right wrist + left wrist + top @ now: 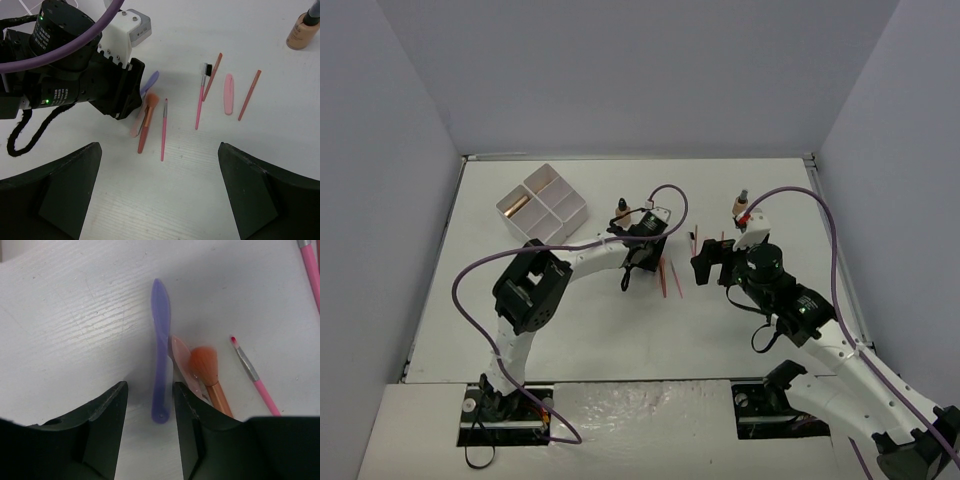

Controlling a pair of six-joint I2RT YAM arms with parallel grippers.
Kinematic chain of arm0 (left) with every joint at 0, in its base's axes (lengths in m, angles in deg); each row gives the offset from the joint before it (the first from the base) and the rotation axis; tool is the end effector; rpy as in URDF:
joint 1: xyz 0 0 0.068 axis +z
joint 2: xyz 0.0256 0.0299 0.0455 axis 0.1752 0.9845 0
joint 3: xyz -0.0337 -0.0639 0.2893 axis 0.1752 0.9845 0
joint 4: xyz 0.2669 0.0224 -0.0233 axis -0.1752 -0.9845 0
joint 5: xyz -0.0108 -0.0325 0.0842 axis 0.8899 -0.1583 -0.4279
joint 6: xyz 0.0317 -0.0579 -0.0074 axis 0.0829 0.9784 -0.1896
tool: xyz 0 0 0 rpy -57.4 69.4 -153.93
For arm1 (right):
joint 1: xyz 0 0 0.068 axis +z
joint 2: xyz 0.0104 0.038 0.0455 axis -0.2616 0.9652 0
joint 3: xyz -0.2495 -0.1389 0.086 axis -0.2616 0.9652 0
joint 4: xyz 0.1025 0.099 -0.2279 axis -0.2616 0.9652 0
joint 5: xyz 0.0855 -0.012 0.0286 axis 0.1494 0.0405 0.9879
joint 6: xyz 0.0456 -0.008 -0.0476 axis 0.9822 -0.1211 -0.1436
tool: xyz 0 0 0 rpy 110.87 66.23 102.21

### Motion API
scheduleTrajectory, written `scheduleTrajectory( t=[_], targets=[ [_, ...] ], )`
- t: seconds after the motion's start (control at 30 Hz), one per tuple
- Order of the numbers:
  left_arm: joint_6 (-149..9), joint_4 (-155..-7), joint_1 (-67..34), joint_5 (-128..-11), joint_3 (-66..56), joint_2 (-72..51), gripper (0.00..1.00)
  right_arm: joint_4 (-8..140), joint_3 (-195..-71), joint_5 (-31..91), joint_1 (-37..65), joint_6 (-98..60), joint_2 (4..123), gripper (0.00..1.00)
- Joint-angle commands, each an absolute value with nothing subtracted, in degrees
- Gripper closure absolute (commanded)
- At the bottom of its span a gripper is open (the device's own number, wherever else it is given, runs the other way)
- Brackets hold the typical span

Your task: Organize the makeup

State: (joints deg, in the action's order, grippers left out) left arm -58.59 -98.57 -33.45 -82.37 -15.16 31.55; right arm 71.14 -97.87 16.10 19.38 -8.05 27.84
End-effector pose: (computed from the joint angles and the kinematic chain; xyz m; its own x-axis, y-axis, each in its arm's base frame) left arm 0.3472 -0.3243 0.1788 -0.7685 0.1898 -0.6111 0.3790 0.9044 -0.1957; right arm 0.1647 0.1069 0.3365 -0.2826 0.1720 -0.9437 -0.4153 0.8649 0.2820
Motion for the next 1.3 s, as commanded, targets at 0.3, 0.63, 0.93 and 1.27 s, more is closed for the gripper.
scheduleTrajectory(
  t=[0.3, 0.63, 0.93, 1.27],
  targets=[
    [-58.1, -99.86, -34.56, -82.26, -12.82, 28.65, 1.0, 68.12, -98.8, 15.06, 19.11, -8.67, 28.37, 0.0],
    [-63.37, -102.6, -32.72, -89.15, -4.59, 9.38, 1.0, 67.68, -99.03, 15.0, 19.11, -8.93, 29.03, 0.0],
    [-78.19, -97.84, -16.87, -83.23, -4.58, -0.73, 1.0, 66.36, -99.79, 16.06, 18.97, -9.34, 31.4, 0.0],
    [-91.02, -90.87, -3.25, -74.34, -13.43, 8.61, 1.0, 66.45, -100.12, 15.96, 18.85, -9.78, 32.94, 0.0]
  ],
)
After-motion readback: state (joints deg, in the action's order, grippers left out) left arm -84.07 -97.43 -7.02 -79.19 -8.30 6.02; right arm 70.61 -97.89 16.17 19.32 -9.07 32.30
